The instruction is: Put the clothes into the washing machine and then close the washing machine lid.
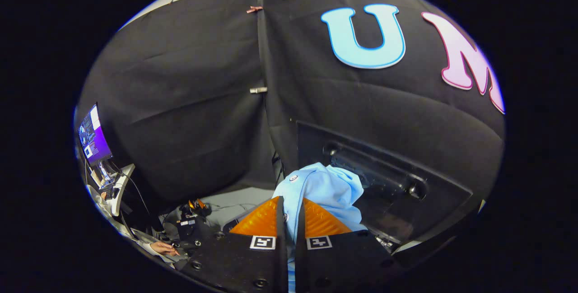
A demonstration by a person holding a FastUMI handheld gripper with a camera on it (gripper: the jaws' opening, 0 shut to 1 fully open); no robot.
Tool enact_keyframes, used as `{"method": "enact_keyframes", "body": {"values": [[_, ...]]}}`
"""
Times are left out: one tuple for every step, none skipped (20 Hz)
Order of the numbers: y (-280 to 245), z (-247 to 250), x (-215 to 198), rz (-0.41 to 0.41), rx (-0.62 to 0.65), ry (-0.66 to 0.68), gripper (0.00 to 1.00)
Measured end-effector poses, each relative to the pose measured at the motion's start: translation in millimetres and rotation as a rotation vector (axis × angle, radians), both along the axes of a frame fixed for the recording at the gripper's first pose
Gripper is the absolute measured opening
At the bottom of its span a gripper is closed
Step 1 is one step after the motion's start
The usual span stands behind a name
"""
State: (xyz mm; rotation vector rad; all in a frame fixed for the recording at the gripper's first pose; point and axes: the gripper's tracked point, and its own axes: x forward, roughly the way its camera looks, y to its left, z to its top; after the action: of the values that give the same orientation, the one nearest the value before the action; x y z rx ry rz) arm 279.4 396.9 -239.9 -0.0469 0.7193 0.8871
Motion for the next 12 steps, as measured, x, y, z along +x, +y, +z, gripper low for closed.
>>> {"method": "enact_keyframes", "body": {"values": [[-1,-11,-1,-0.001,-0.032,0.032,0.11],[-5,-17,-1,-0.007,-0.054,0.04,0.19],[-8,-17,2,-0.017,-0.067,0.029,0.33],[-7,-15,5,-0.023,-0.064,0.022,0.46],[-8,-16,5,-0.032,-0.066,0.029,0.6],[-10,-22,5,-0.048,-0.08,0.037,0.74],[-12,-26,4,-0.055,-0.094,0.049,0.87],[-15,-29,6,-0.074,-0.114,0.049,1.0],[-17,-31,10,-0.09,-0.129,0.041,1.0],[-19,-30,13,-0.104,-0.139,0.033,1.0],[-21,-31,17,-0.121,-0.145,0.029,1.0],[-19,-30,18,-0.128,-0.142,0.028,1.0]]}}
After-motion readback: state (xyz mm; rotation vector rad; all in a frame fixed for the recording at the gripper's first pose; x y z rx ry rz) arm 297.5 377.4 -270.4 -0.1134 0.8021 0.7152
